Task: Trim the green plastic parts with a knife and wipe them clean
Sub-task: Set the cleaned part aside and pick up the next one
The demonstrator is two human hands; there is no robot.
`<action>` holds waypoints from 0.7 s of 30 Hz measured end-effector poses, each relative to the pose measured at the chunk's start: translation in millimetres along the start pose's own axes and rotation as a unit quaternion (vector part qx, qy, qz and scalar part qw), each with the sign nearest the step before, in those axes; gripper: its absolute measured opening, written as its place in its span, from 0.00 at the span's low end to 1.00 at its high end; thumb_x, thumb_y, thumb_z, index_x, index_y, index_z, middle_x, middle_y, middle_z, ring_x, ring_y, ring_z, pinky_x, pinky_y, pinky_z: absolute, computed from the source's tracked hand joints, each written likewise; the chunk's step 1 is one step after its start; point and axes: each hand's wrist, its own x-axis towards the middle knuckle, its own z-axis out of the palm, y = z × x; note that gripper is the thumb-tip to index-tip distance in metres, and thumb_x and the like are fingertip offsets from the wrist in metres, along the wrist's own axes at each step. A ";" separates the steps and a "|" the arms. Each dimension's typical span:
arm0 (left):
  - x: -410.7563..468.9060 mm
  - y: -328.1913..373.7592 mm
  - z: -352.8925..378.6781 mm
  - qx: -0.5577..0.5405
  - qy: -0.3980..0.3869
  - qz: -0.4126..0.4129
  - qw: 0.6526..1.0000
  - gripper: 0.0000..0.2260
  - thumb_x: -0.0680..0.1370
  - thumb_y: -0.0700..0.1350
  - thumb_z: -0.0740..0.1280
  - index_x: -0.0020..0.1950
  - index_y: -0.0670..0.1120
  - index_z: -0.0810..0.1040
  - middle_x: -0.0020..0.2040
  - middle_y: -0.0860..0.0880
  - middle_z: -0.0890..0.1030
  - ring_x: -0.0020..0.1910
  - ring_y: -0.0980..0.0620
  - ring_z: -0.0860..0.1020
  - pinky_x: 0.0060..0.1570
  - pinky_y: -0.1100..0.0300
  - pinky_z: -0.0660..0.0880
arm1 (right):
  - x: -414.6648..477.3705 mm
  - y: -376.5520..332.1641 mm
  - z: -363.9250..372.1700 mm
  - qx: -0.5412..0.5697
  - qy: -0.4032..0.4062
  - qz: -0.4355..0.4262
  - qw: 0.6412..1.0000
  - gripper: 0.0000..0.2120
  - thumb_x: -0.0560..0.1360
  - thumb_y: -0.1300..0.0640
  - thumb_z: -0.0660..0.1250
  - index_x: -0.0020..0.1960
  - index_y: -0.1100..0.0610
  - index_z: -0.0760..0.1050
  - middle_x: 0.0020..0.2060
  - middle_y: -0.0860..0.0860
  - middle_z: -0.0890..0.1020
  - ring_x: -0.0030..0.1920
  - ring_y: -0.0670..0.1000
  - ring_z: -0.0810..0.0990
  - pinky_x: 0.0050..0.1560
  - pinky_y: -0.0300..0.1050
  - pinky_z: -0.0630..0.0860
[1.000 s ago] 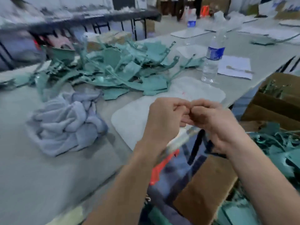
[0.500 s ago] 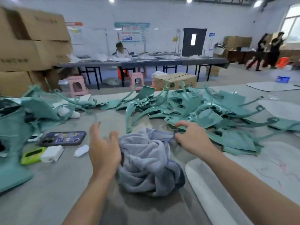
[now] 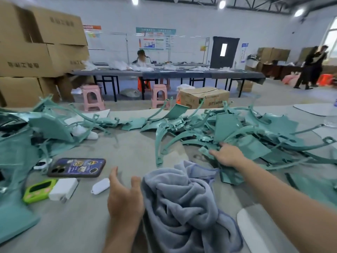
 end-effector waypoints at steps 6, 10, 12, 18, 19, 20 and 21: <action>0.4 -1.0 5.7 0.033 -0.014 0.005 0.999 0.26 0.79 0.50 0.68 0.76 0.49 0.66 0.73 0.47 0.74 0.68 0.40 0.74 0.64 0.50 0.70 | -1.2 -46.8 13.2 0.026 0.027 -0.045 0.998 0.28 0.79 0.38 0.61 0.69 0.57 0.77 0.73 0.56 0.74 0.68 0.59 0.76 0.64 0.48 0.72; -1.3 0.7 4.2 0.040 -0.026 0.012 0.999 0.25 0.79 0.50 0.68 0.74 0.50 0.68 0.70 0.46 0.77 0.66 0.41 0.76 0.63 0.51 0.71 | -10.0 -64.7 21.3 0.129 0.034 -0.066 0.989 0.19 0.77 0.41 0.62 0.54 0.52 0.83 0.58 0.53 0.85 0.56 0.58 0.80 0.55 0.47 0.76; -2.1 1.3 3.6 0.054 -0.047 0.017 0.997 0.24 0.78 0.51 0.69 0.74 0.51 0.69 0.70 0.48 0.77 0.66 0.43 0.76 0.63 0.53 0.71 | -15.9 -66.9 21.5 0.133 0.033 -0.082 0.987 0.21 0.77 0.37 0.61 0.55 0.51 0.83 0.57 0.52 0.85 0.55 0.57 0.81 0.56 0.48 0.76; -15.2 10.5 3.5 0.097 -0.249 0.180 0.947 0.16 0.79 0.47 0.66 0.64 0.63 0.77 0.56 0.65 0.82 0.54 0.65 0.78 0.57 0.62 0.74 | -20.7 -48.3 30.3 -0.034 0.026 -0.167 0.985 0.25 0.78 0.40 0.64 0.71 0.48 0.73 0.66 0.52 0.80 0.62 0.58 0.79 0.59 0.52 0.77; -18.7 11.3 4.4 0.122 -0.282 0.212 0.928 0.14 0.80 0.46 0.63 0.61 0.63 0.78 0.55 0.65 0.81 0.52 0.68 0.74 0.59 0.60 0.72 | -20.2 -46.7 34.0 -0.040 0.047 -0.160 0.985 0.24 0.78 0.39 0.63 0.68 0.50 0.74 0.63 0.53 0.81 0.60 0.59 0.79 0.58 0.52 0.78; -20.4 11.0 5.1 0.139 -0.300 0.230 0.915 0.14 0.82 0.45 0.61 0.61 0.63 0.78 0.57 0.65 0.80 0.52 0.72 0.71 0.62 0.59 0.69 | -19.9 -47.1 37.2 -0.048 0.057 -0.150 0.986 0.24 0.78 0.38 0.62 0.66 0.52 0.74 0.61 0.55 0.81 0.59 0.60 0.79 0.57 0.53 0.77; -20.3 10.2 5.7 0.147 -0.309 0.236 0.909 0.14 0.83 0.46 0.60 0.62 0.63 0.77 0.58 0.65 0.79 0.53 0.76 0.67 0.65 0.58 0.66 | -18.6 -48.9 39.2 -0.065 0.056 -0.145 0.986 0.24 0.78 0.37 0.61 0.65 0.53 0.73 0.61 0.56 0.79 0.59 0.61 0.78 0.57 0.54 0.77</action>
